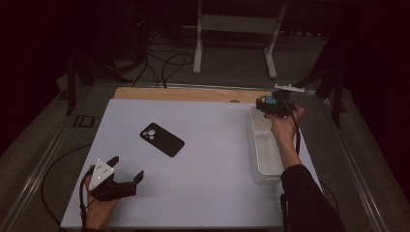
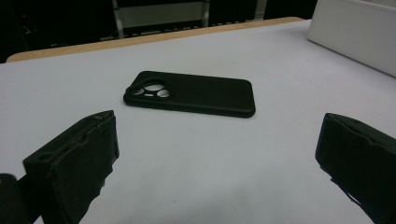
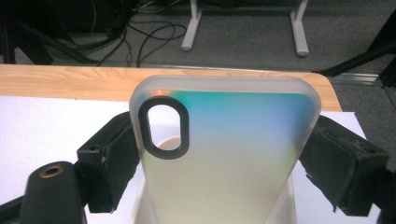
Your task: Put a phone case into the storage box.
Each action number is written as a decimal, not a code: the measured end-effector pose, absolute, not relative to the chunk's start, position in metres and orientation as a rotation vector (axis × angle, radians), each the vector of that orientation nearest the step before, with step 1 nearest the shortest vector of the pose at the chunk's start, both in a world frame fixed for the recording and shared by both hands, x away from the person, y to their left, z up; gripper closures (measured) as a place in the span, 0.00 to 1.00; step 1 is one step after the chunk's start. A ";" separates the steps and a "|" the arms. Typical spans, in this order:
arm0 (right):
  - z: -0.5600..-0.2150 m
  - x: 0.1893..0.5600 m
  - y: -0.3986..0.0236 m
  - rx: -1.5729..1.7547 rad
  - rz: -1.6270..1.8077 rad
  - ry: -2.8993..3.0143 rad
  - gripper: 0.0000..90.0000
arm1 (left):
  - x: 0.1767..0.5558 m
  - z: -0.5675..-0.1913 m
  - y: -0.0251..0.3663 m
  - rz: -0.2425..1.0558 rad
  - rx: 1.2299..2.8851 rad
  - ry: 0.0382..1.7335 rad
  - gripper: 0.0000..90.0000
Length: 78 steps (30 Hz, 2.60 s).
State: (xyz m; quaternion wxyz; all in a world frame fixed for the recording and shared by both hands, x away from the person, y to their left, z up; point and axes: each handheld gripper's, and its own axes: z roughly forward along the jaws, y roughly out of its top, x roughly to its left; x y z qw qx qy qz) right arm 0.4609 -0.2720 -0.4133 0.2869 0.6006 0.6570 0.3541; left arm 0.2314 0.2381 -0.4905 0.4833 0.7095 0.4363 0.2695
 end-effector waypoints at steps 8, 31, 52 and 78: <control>-0.426 0.467 -0.264 1.614 0.865 1.787 0.18 | 0.231 -0.490 0.239 0.656 1.726 1.064 0.00; -0.435 0.478 -0.265 1.673 0.848 1.754 0.11 | 0.231 -0.490 0.239 0.654 1.721 1.069 0.00; -0.402 0.430 -0.265 1.476 1.032 1.803 0.11 | 0.230 -0.490 0.239 0.658 1.721 1.075 0.00; -0.392 0.339 -0.249 1.216 1.286 1.930 0.11 | 0.231 -0.491 0.238 0.657 1.731 1.078 0.00</control>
